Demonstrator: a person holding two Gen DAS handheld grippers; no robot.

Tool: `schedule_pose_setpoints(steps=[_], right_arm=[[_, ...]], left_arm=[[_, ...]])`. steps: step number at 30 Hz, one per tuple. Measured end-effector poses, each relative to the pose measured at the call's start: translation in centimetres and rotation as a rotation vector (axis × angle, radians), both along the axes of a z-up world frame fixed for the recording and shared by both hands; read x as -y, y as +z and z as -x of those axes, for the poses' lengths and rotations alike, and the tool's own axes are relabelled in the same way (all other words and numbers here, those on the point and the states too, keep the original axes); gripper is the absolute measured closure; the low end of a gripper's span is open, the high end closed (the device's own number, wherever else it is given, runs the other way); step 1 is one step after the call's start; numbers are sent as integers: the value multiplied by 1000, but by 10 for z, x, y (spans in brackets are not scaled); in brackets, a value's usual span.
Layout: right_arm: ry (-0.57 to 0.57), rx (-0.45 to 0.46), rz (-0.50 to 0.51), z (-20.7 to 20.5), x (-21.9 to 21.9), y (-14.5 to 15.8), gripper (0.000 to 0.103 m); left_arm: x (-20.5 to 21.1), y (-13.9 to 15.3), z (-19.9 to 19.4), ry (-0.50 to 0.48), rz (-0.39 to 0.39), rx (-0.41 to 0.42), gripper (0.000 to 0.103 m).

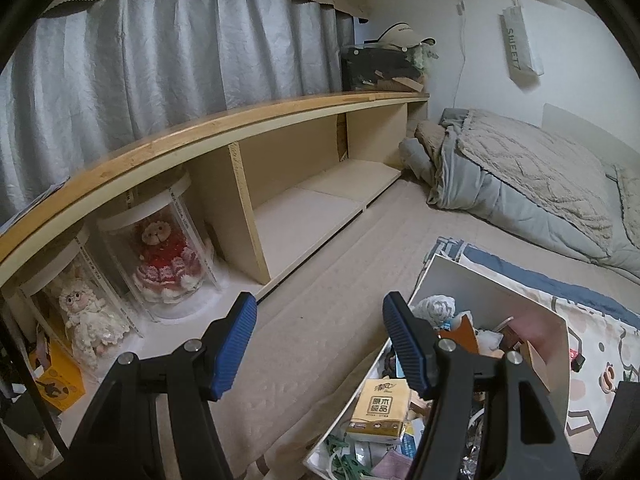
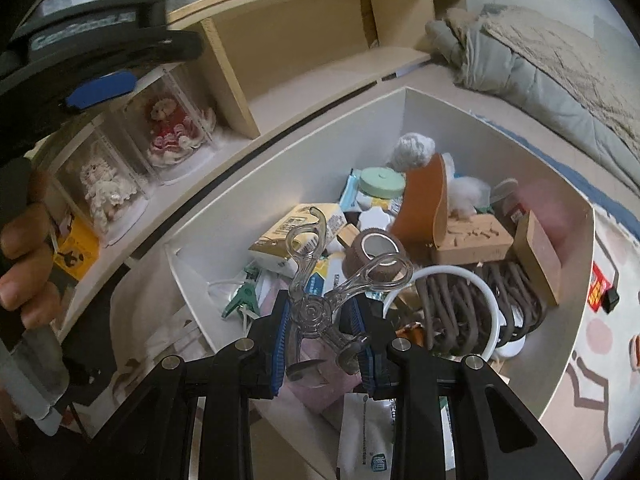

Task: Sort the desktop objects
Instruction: 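Lower the clear clamp into the SHOES box and open the right tool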

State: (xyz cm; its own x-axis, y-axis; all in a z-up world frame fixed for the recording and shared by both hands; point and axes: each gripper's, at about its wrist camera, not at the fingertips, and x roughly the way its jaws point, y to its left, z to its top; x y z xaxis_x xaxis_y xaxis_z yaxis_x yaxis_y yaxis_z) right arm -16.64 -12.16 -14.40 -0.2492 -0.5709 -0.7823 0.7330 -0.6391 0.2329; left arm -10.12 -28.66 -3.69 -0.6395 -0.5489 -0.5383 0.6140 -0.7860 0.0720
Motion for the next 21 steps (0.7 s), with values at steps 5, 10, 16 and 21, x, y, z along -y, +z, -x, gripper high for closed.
schedule_pose_setpoints(steps=[5,10,16,21], right_arm=[[-13,13,-23,2,0,-5,73],[10,10,-64,-3,6,-8,73],[12,-2,-81,-6,10,-10,73],[5,9,-68,-5,7,-11,71]], left_arm=[[3,-1,-2,1,8,2,38],[5,-2,-2,1,4,7,37],[6,-1,-3,7,3,8,37],[5,0,-4,14,8,1,37]])
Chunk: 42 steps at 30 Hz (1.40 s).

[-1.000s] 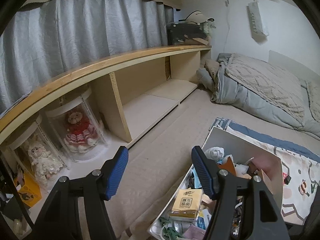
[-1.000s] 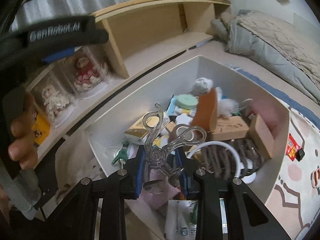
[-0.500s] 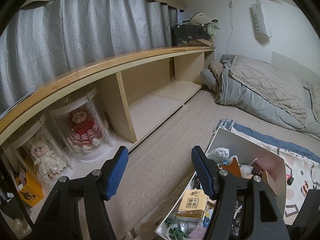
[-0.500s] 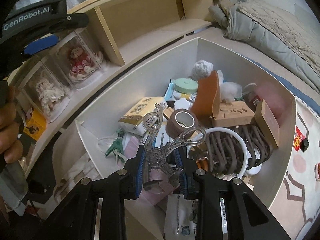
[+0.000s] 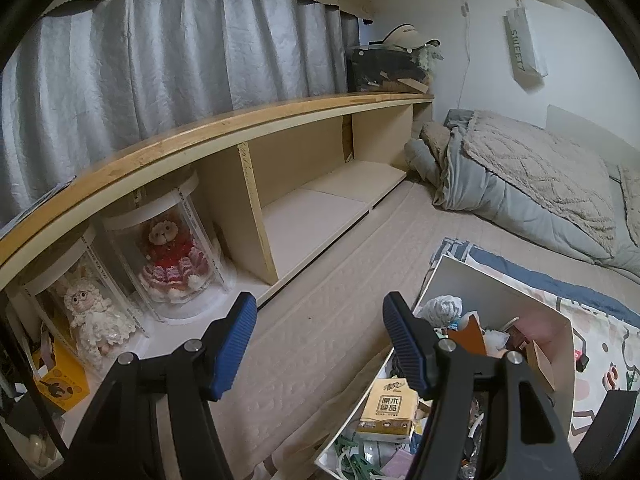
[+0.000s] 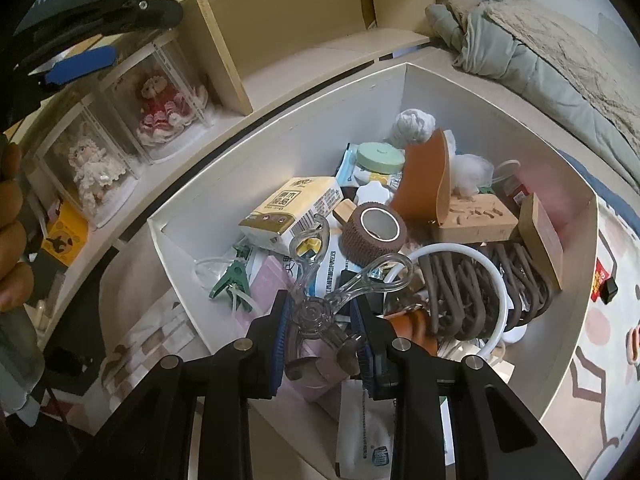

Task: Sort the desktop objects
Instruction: 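Lower the clear clamp into the SHOES box and open the right tool, then withdraw both open tools from the box back over the blanket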

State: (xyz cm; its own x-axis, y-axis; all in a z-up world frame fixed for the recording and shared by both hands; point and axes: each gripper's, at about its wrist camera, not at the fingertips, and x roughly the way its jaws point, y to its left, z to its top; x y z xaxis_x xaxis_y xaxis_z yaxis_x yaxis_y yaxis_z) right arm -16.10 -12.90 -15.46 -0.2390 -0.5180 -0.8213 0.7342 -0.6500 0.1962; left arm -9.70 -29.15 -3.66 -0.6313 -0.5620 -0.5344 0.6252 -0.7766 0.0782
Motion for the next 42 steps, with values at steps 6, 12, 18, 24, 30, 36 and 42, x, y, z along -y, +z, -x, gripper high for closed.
schedule_pose_setpoints(steps=[6,12,18,24,30,36,42], right_arm=[[-40,-105,20,-4,-6,11,23],[-46,-137,32,-4,-9,13,22],[-58,-175,55,-6,-12,17,21],[-70,-179,86,-4,-15,20,8],[-84,-192,96,-4,-18,22,0],[-102,-197,119,-2,-23,25,0],[-125,-249,130,-2,-28,35,0]], left_arm=[[1,-1,0,4,-1,1,37],[2,-1,-1,4,-2,2,37],[3,-1,-2,3,1,1,37],[3,-1,-2,3,-1,2,37],[0,-3,-4,-7,1,8,37],[-4,-4,-2,-13,9,14,37],[-4,-4,-2,-13,8,15,37]])
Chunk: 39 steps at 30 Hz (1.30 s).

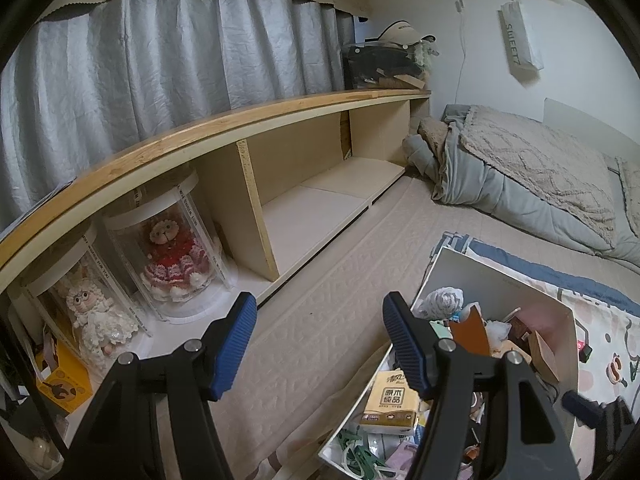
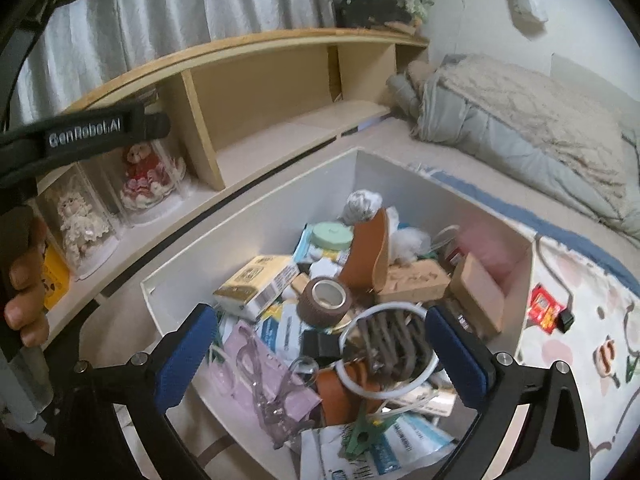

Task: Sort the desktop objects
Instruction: 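Withdraw both open tools from the box back over the blanket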

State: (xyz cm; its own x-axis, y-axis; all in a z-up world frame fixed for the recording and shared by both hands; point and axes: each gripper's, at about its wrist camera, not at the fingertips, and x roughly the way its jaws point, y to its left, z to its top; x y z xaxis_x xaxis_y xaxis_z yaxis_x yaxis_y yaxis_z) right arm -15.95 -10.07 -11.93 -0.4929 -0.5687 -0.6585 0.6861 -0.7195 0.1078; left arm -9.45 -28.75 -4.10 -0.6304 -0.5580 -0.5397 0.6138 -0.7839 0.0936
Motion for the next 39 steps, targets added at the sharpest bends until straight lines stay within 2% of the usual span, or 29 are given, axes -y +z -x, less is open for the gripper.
schedule_pose_setpoints(steps=[7,9,10,15,19,22,39], right_arm=[[-44,-60,79,4,-17,23,0],[-62,-82,95,6,-23,29,0],[-69,-86,99,7,-25,31,0],[-103,-92,111,13,-35,37,0],[-118,-95,109,15,-39,38,0],[-130,-99,107,15,-42,40,0],[-215,-128,131,25,-83,61,0]], left_arm=[[-1,0,-1,-13,-5,-9,37],[-3,0,-2,-21,-10,-13,32],[-4,-1,-3,-27,-12,-18,25],[-15,1,-3,-50,16,-22,20],[-26,1,-1,-84,50,-19,8],[-32,0,2,-107,64,-12,5],[-62,3,7,-176,62,-22,4]])
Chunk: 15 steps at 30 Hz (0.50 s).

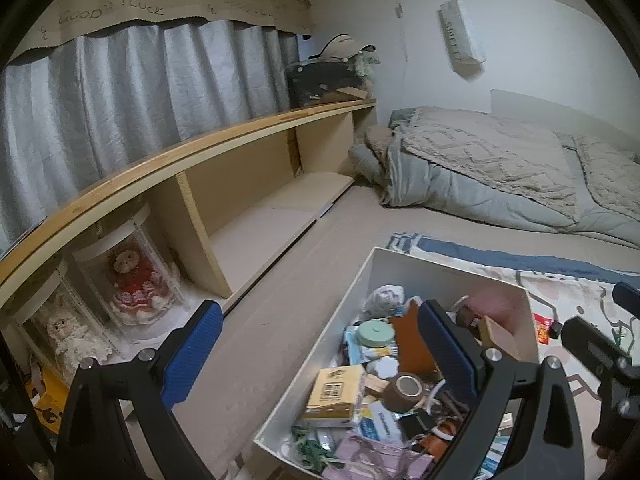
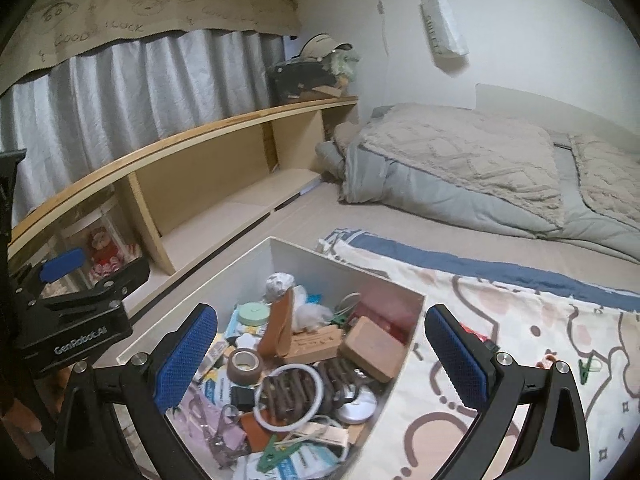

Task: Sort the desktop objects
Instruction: 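Withdraw both open tools from the box back over the blanket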

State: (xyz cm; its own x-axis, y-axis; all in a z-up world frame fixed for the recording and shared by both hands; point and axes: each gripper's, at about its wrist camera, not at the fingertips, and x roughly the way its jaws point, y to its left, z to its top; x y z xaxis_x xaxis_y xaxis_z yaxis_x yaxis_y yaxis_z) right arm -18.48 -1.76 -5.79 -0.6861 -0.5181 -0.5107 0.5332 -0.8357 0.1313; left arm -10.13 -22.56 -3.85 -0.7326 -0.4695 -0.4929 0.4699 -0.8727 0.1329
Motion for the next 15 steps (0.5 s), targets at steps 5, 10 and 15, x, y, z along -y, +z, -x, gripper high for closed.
schedule_pose_setpoints(steps=[5,10,15], right_arm=[[-47,-11,3,6,-19,6,0],[-94,-17,8,9,-44,12,0],[-137,-24,-2,10,-68,15,0]], left_arm=[[-11,3,2,-27,-3,-9,4],[-21,6,4,-50,-25,-11,4],[-31,10,5,-64,-38,-20,4]])
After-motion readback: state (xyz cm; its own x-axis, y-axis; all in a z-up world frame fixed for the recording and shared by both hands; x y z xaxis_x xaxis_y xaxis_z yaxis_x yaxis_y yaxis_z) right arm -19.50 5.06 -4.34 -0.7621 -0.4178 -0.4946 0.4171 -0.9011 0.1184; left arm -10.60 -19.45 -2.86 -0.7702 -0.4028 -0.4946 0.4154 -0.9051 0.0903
